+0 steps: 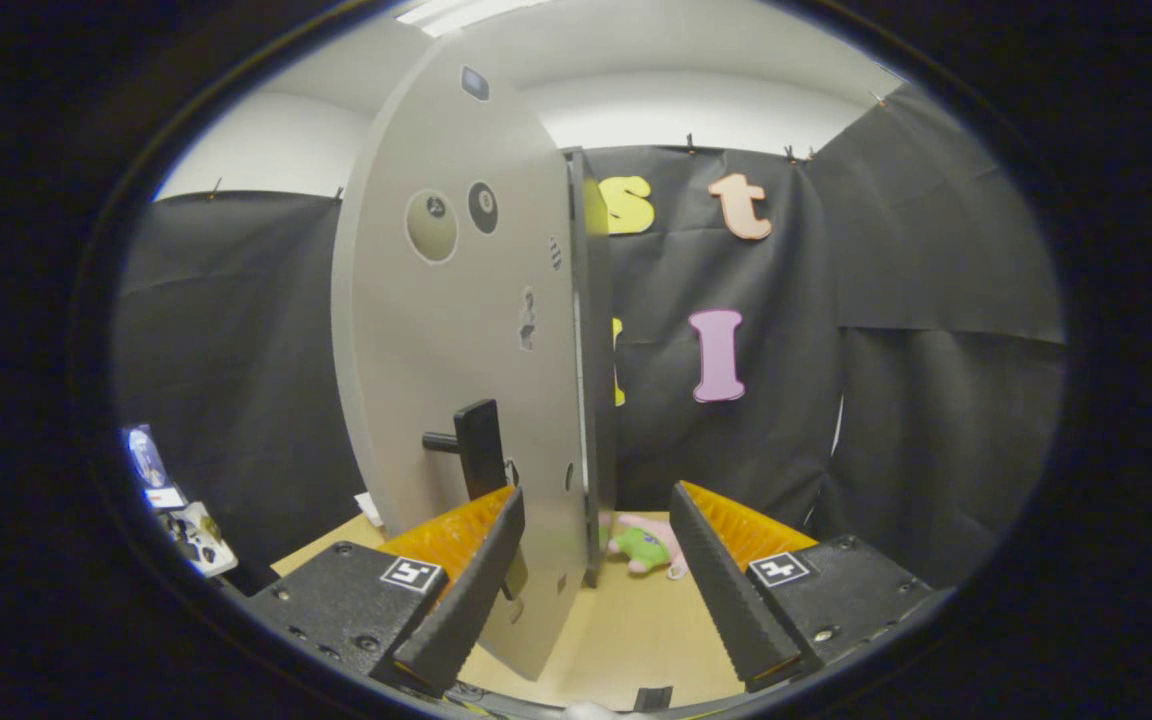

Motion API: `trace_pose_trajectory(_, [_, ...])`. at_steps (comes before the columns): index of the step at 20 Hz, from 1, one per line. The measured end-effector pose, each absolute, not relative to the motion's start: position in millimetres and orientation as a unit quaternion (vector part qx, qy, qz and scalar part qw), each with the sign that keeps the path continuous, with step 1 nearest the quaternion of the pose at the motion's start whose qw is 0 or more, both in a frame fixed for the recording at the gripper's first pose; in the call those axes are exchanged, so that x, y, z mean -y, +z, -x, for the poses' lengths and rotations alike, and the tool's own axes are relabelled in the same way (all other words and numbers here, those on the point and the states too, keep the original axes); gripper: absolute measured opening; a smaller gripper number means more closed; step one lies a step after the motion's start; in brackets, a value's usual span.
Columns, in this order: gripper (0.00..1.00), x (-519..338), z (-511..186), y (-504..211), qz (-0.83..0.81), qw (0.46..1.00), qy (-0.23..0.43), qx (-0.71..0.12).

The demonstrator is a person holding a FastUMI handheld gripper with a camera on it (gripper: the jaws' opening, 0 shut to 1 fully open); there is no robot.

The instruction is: Open the shoe cabinet door, grab the shoes and put them into the shoe cabinet, then close the shoe cabinet door.

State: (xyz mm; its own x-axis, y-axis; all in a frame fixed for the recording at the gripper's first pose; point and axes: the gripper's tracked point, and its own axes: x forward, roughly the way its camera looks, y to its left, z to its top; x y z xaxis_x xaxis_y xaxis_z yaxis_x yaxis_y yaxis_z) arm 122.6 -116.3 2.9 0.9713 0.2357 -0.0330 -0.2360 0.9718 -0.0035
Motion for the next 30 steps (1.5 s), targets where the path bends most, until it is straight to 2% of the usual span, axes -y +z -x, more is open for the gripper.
trace_pose_trajectory(4, [0.96,68.1,-116.2,-1.6,0.006,0.991,0.134,-0.023])
trace_pose_trajectory(14, [0.96,-15.7,-137.7,-0.5,0.01,0.995,0.103,-0.003])
trace_pose_trajectory(22, [0.97,-109.0,-178.0,14.7,0.004,0.989,0.146,-0.001])
trace_pose_trajectory(30, [0.99,-111.7,-167.5,26.0,0.005,0.992,0.123,0.016])
